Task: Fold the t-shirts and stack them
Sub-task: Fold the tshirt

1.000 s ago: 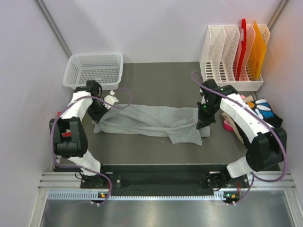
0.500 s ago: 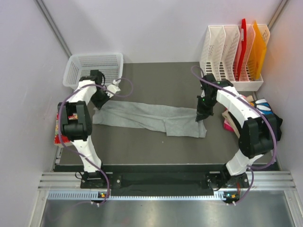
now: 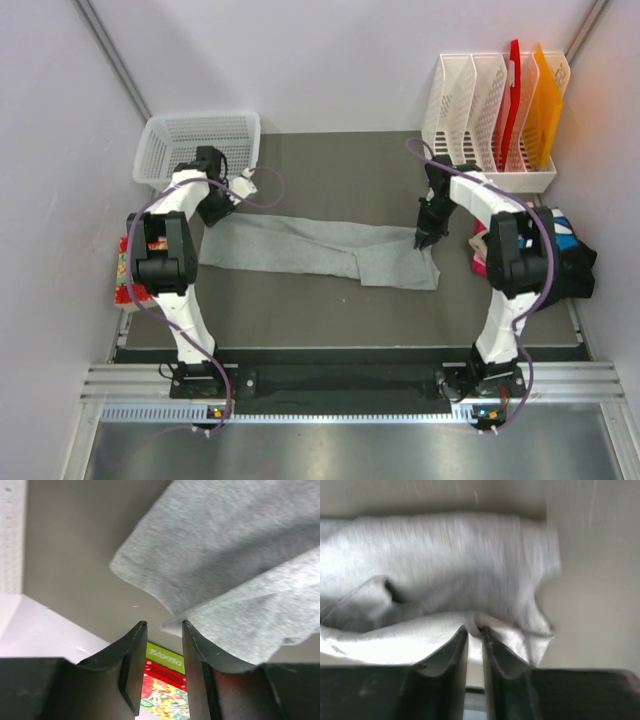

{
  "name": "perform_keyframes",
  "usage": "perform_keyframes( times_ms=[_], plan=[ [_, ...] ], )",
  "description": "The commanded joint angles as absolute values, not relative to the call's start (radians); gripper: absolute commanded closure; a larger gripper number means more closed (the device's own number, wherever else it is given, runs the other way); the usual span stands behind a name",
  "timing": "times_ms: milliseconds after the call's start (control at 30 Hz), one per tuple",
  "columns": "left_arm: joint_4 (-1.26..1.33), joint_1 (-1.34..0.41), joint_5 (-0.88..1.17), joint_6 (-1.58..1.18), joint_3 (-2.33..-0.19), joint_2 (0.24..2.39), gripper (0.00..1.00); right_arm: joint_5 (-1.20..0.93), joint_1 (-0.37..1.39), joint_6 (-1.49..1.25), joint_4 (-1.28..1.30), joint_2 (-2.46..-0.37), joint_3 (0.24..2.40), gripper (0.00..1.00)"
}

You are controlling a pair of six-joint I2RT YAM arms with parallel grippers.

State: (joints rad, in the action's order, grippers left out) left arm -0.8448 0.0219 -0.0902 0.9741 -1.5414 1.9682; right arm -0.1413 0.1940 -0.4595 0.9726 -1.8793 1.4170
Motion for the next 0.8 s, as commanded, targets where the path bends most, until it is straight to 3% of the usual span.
perform_keyframes(
  times_ms=[0,167,233,367,567,767],
  plan=[
    [-0.755,0.023,-0.147,1.035,-1.551,1.925,0.60,-0.149,0.181,-0.425,0.952,-1.980,1.564,0.74],
    [-0.727,0.014,-0.150,1.029,-1.584,1.888,0.57,-0.075,0.166,-0.405,1.003,-2.074,1.739,0.60],
    [-0.756,-0.023,-0.135,1.017,-1.586,1.864,0.51,-0.031,0.158,-0.405,1.026,-2.095,1.848,0.59],
    [-0.847,-0.083,-0.088,0.956,-1.551,1.824,0.50,0.025,0.170,-0.358,1.104,-2.114,2.002,0.60],
    [-0.887,-0.098,-0.012,0.868,-1.419,1.805,0.50,-0.136,0.274,-0.301,1.042,-1.835,1.687,0.61],
    [-0.804,-0.087,-0.028,0.844,-1.371,1.861,0.51,-0.170,0.463,-0.192,1.020,-1.700,1.533,0.60]
  ],
)
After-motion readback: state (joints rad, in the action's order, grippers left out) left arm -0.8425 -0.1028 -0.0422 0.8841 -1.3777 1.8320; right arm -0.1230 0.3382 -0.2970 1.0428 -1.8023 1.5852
